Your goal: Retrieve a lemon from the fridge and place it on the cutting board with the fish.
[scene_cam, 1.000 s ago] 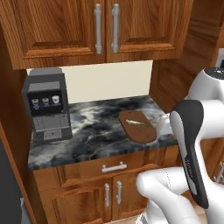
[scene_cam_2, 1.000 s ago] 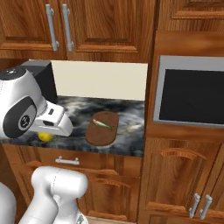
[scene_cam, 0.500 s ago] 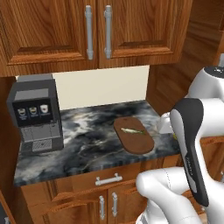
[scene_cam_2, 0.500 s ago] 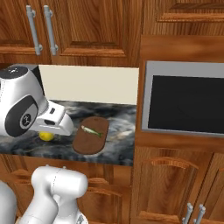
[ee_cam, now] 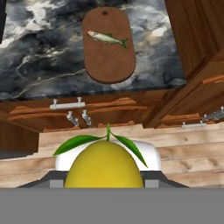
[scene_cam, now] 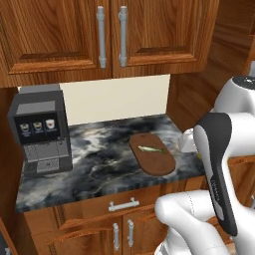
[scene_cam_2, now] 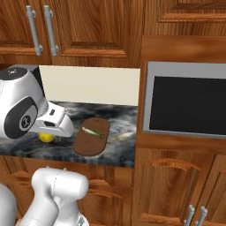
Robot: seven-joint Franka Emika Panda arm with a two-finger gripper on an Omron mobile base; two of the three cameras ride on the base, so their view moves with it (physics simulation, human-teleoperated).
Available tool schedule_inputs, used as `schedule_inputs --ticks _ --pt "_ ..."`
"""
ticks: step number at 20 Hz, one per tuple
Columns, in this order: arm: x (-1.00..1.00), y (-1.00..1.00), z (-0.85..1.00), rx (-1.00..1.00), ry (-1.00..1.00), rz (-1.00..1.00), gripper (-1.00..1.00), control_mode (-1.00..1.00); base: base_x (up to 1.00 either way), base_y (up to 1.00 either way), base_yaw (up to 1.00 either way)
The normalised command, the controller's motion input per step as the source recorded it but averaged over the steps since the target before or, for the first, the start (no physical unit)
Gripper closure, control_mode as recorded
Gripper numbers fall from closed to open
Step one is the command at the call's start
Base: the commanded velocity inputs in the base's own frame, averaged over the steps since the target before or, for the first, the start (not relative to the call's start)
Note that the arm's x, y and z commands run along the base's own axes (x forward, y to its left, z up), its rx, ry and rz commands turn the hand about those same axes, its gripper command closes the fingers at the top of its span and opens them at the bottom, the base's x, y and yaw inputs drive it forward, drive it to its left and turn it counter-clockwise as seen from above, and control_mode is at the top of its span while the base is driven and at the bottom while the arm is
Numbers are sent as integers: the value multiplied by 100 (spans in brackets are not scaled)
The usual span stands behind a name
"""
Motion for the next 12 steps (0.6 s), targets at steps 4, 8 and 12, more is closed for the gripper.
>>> schedule_inputs --ticks 4,8,12 --pt "0 0 0 0 0 0 100 100 17 12 0" --pt "7 1 0 0 0 0 100 -100 15 8 0" --pt "36 1 -1 0 -3 0 100 -100 0 0 0"
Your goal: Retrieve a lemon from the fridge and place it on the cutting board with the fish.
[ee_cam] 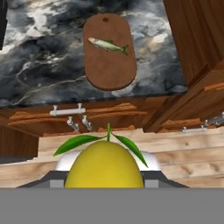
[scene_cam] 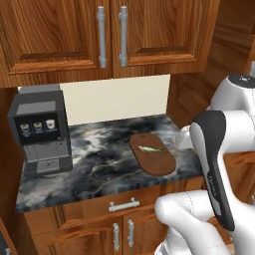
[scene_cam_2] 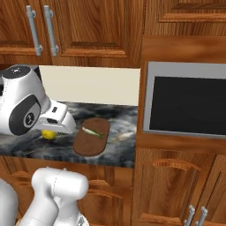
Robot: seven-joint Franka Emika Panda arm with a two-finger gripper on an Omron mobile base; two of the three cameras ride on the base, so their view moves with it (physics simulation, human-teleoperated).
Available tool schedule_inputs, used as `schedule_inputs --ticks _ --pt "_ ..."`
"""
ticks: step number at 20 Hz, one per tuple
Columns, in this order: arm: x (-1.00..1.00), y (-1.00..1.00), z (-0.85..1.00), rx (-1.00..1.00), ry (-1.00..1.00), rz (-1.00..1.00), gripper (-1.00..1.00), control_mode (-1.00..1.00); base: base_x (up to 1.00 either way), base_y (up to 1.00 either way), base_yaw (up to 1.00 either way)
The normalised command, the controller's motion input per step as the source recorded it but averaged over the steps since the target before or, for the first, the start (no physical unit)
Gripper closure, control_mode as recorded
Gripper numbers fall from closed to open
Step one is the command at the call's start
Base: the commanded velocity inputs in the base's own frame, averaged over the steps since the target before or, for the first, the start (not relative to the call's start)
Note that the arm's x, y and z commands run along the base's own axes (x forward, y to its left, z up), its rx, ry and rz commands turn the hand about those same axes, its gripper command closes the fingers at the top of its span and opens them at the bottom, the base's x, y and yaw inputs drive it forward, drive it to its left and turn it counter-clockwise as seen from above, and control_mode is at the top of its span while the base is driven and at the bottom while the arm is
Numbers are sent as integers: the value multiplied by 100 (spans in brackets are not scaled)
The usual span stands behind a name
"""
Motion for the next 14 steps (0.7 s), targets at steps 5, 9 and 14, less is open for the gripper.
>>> schedule_inputs --ticks 5,9,14 --pt "47 5 -18 -1 4 -6 100 -100 0 0 0" --pt "39 7 -30 -1 11 -8 100 -100 0 0 0" --pt "29 0 -35 0 2 -2 100 -100 0 0 0"
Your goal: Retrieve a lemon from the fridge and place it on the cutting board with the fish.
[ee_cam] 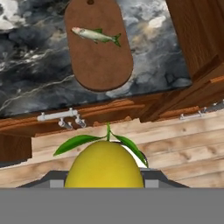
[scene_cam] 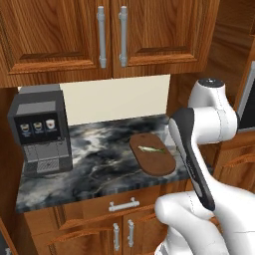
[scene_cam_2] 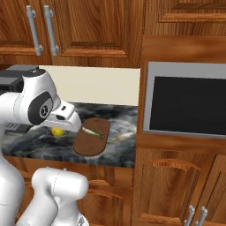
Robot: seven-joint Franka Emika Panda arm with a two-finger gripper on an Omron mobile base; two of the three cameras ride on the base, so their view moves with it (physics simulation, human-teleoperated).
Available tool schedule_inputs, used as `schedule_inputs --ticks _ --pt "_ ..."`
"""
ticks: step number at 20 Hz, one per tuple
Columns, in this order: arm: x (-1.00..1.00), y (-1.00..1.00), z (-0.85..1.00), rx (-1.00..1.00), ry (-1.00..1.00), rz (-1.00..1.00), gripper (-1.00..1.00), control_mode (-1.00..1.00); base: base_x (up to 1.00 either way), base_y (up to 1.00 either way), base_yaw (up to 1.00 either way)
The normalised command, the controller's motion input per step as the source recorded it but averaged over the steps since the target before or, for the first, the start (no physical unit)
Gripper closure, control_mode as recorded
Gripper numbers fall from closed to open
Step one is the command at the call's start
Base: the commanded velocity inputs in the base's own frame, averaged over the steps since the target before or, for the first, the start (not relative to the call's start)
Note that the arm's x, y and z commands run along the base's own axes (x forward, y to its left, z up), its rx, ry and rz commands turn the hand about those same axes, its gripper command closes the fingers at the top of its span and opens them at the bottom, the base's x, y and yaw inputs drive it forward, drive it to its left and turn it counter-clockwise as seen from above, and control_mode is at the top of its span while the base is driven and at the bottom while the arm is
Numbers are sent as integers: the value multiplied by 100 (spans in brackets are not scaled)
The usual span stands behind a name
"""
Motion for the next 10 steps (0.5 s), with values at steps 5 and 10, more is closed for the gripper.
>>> schedule_inputs --ticks 5,10 --pt "30 0 -20 -1 0 -3 100 -100 0 0 0" --pt "35 0 -29 -1 0 -3 100 -100 0 0 0"
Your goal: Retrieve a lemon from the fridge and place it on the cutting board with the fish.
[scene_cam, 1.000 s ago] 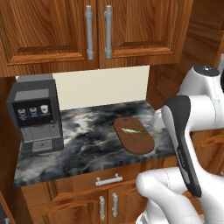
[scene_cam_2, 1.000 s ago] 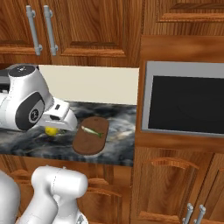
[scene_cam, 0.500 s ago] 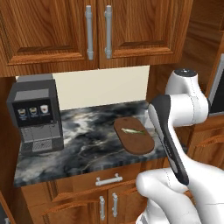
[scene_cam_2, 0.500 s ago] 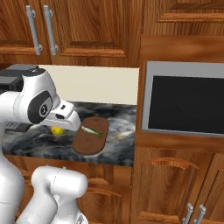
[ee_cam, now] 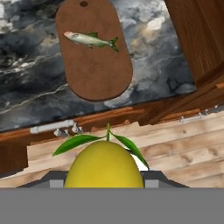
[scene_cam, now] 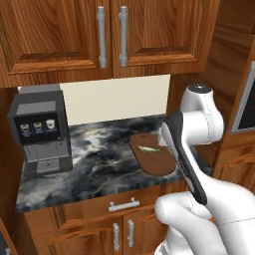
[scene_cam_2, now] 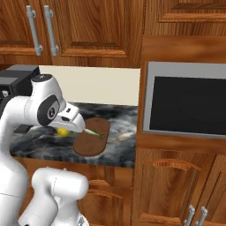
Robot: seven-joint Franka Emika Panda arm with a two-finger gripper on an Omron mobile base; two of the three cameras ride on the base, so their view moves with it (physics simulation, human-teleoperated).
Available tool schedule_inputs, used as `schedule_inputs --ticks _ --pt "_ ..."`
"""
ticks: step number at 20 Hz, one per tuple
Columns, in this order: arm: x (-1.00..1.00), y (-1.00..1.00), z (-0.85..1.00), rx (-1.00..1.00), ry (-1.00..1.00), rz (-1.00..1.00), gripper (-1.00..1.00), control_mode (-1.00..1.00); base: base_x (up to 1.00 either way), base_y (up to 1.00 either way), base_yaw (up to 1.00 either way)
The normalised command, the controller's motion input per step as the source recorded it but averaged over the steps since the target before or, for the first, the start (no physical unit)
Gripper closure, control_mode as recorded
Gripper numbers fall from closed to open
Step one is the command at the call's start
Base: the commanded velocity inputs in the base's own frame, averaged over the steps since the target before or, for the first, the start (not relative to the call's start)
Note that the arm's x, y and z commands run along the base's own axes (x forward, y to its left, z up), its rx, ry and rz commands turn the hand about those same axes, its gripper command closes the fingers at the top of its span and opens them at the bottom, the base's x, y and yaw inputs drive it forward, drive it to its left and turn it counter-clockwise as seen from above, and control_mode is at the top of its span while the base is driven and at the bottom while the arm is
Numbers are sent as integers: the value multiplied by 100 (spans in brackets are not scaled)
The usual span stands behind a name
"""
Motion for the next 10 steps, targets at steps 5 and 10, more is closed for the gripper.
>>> schedule_inputs --ticks 5,10 --pt "42 0 -27 1 -1 0 100 -100 0 0 0" --pt "40 0 -30 1 0 0 100 -100 0 0 0"
